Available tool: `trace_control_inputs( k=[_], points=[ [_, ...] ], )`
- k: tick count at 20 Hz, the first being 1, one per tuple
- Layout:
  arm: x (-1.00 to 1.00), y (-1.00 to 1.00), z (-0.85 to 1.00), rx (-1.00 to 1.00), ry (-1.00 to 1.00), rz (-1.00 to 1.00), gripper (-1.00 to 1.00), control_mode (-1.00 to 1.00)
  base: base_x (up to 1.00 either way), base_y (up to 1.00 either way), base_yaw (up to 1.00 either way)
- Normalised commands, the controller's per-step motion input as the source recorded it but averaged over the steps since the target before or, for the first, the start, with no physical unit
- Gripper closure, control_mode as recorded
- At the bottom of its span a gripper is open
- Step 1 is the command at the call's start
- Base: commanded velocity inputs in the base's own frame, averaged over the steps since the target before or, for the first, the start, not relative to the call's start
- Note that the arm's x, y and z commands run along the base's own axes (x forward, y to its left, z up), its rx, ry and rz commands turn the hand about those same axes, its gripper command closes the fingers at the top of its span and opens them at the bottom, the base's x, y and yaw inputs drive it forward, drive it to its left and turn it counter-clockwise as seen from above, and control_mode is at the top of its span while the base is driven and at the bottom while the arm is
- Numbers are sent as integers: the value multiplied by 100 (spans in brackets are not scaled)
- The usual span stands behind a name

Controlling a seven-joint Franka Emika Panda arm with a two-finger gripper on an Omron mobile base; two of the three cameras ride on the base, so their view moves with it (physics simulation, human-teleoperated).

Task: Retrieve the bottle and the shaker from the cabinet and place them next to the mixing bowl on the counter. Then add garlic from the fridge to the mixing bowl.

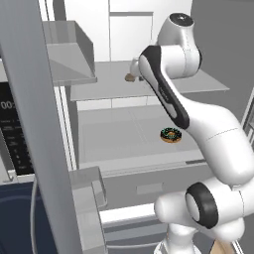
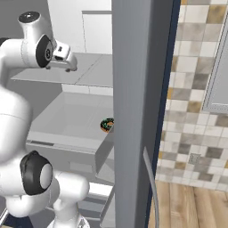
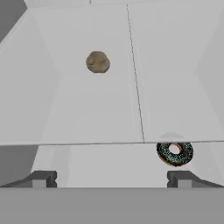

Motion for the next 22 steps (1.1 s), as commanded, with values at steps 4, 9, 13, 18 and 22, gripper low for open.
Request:
trace_control_inputs(
  k=[4, 9, 13, 18, 22],
  points=[
    [45, 11, 0, 4, 3, 7, -100, -100, 0, 0, 0],
    [50, 0, -8, 3, 1, 5, -100, -100, 0, 0, 0],
    [65, 0, -21, 0, 7, 0, -100, -100, 0, 0, 0],
    [59, 4, -3, 0, 13, 0, -100, -100, 0, 0, 0],
    [36, 9, 0, 0, 3, 0, -100, -100, 0, 0, 0]
  ],
)
